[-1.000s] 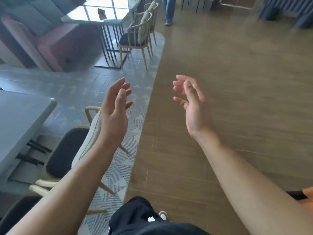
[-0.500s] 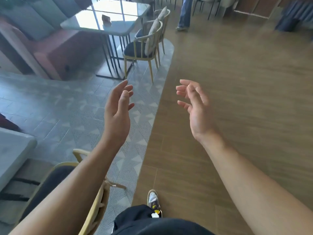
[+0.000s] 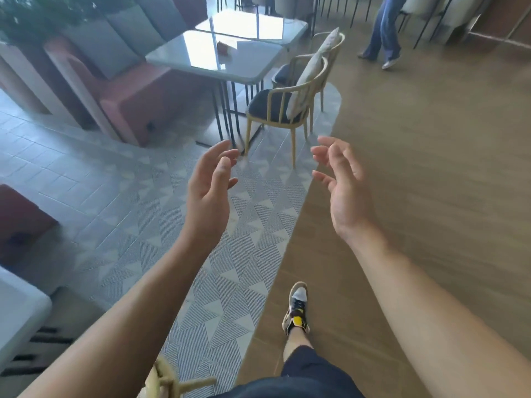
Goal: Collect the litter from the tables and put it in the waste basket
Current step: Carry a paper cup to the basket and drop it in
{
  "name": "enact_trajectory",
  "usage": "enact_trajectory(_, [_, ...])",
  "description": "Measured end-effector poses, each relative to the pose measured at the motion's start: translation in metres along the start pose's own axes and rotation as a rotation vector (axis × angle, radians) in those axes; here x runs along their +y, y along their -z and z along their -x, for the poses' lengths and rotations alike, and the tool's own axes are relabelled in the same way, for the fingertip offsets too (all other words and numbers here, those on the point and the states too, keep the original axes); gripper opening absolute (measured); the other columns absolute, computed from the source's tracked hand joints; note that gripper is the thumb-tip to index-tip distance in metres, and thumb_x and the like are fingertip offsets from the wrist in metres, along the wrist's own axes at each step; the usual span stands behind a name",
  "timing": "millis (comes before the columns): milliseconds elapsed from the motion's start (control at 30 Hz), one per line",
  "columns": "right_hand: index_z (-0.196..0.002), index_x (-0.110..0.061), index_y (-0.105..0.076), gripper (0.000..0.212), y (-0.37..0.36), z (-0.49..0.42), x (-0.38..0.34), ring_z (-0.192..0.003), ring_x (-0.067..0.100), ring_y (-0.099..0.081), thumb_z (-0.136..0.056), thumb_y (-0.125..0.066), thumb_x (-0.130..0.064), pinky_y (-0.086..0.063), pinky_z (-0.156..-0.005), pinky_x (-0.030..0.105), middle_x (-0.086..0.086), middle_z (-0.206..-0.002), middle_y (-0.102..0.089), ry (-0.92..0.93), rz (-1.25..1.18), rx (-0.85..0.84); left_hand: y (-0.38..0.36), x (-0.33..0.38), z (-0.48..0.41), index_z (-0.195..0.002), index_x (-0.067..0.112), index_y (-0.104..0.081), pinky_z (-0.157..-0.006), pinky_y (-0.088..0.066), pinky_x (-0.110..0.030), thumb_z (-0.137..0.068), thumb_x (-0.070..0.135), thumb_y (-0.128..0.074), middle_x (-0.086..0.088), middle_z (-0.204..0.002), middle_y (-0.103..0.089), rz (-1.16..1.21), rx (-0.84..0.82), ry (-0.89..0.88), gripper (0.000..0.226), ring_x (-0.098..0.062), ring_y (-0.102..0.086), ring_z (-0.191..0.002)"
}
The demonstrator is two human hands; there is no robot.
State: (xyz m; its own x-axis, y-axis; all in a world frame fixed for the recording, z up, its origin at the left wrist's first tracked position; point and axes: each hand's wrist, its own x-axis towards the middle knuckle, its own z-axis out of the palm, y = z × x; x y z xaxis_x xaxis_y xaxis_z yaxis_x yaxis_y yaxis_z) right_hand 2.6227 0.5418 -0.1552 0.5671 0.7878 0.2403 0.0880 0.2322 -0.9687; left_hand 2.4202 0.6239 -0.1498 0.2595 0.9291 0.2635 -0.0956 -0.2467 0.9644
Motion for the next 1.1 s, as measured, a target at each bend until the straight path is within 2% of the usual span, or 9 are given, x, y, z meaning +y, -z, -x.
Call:
enact_trajectory(100, [-0.113, -0.046, -0.072, 0.044, -0.003, -0.079, 0.027, -0.116, 0.004, -0.066, -0.087, -0.059, -0.080, -0.050, -0.095, 0.035, -0.014, -0.115, -0.072, -0.008, -0.012, -0.036, -0.024, -0.022, -0.070, -0.138, 0.023, -0.061, -0.103, -0.059, -0.045, -0.098, 0.047, -0.048, 0.006, -0.126, -0.071, -0.012, 0.036, -0.015, 0.049, -0.009, -0.067, -0.122])
enact_trajectory(200, [-0.113, -0.046, -0.073, 0.041, -0.002, -0.160, 0.049, -0.118, 0.005, -0.066, -0.090, -0.059, -0.077, -0.050, -0.098, 0.036, -0.015, -0.116, -0.072, -0.038, -0.026, -0.071, -0.048, -0.041, -0.140, -0.141, 0.018, -0.061, -0.103, -0.059, -0.047, -0.101, 0.040, -0.048, 0.003, -0.128, -0.071, -0.042, 0.072, -0.004, 0.047, -0.011, -0.067, -0.122])
enact_trajectory(300, [-0.115, -0.044, -0.073, 0.034, -0.006, -0.240, 0.060, -0.117, 0.005, -0.066, -0.095, -0.056, -0.065, -0.052, -0.102, 0.040, -0.017, -0.115, -0.073, -0.035, -0.023, -0.090, -0.067, -0.055, -0.208, -0.140, 0.021, -0.062, -0.103, -0.059, -0.048, -0.103, 0.035, -0.046, 0.004, -0.127, -0.072, -0.052, 0.102, -0.004, 0.042, -0.010, -0.068, -0.122])
enact_trajectory(500, [-0.119, -0.031, -0.071, 0.035, -0.036, -0.372, 0.074, -0.115, 0.005, -0.067, -0.098, -0.054, -0.054, -0.054, -0.101, 0.041, -0.018, -0.111, -0.073, -0.028, -0.005, -0.145, -0.093, -0.079, -0.328, -0.141, 0.021, -0.061, -0.104, -0.058, -0.049, -0.102, 0.039, -0.046, 0.002, -0.128, -0.071, -0.064, 0.153, 0.000, 0.045, -0.011, -0.067, -0.123])
enact_trajectory(600, [-0.118, -0.034, -0.071, 0.035, -0.051, -0.426, 0.090, -0.117, 0.007, -0.067, -0.096, -0.054, -0.055, -0.054, -0.105, 0.046, -0.018, -0.112, -0.073, -0.024, 0.001, -0.171, -0.096, -0.096, -0.381, -0.139, 0.026, -0.062, -0.103, -0.059, -0.046, -0.100, 0.044, -0.047, 0.005, -0.127, -0.073, -0.046, 0.172, 0.001, 0.046, -0.010, -0.067, -0.123])
enact_trajectory(767, [-0.118, -0.036, -0.071, 0.038, -0.095, -0.518, 0.125, -0.120, 0.007, -0.066, -0.093, -0.056, -0.059, -0.053, -0.108, 0.049, -0.010, -0.119, -0.073, -0.033, -0.009, -0.203, -0.085, -0.130, -0.478, -0.137, 0.027, -0.062, -0.102, -0.059, -0.045, -0.098, 0.047, -0.048, 0.004, -0.127, -0.072, -0.038, 0.201, -0.006, 0.046, -0.011, -0.067, -0.124])
enact_trajectory(933, [-0.119, -0.035, -0.071, 0.039, -0.162, -0.615, 0.159, -0.121, 0.007, -0.066, -0.092, -0.057, -0.060, -0.053, -0.108, 0.044, -0.011, -0.121, -0.072, -0.027, -0.027, -0.214, -0.058, -0.164, -0.589, -0.134, 0.032, -0.063, -0.102, -0.059, -0.042, -0.094, 0.052, -0.049, 0.006, -0.126, -0.073, -0.031, 0.201, -0.014, 0.046, -0.011, -0.067, -0.124])
enact_trajectory(1100, [-0.121, -0.033, -0.069, 0.031, -0.239, -0.711, 0.180, -0.123, 0.008, -0.065, -0.099, -0.053, -0.049, -0.052, -0.109, 0.045, -0.010, -0.120, -0.071, -0.047, -0.029, -0.201, -0.021, -0.189, -0.704, -0.133, 0.035, -0.062, -0.104, -0.058, -0.045, -0.095, 0.052, -0.049, 0.013, -0.124, -0.073, -0.049, 0.181, -0.006, 0.044, -0.010, -0.067, -0.125])
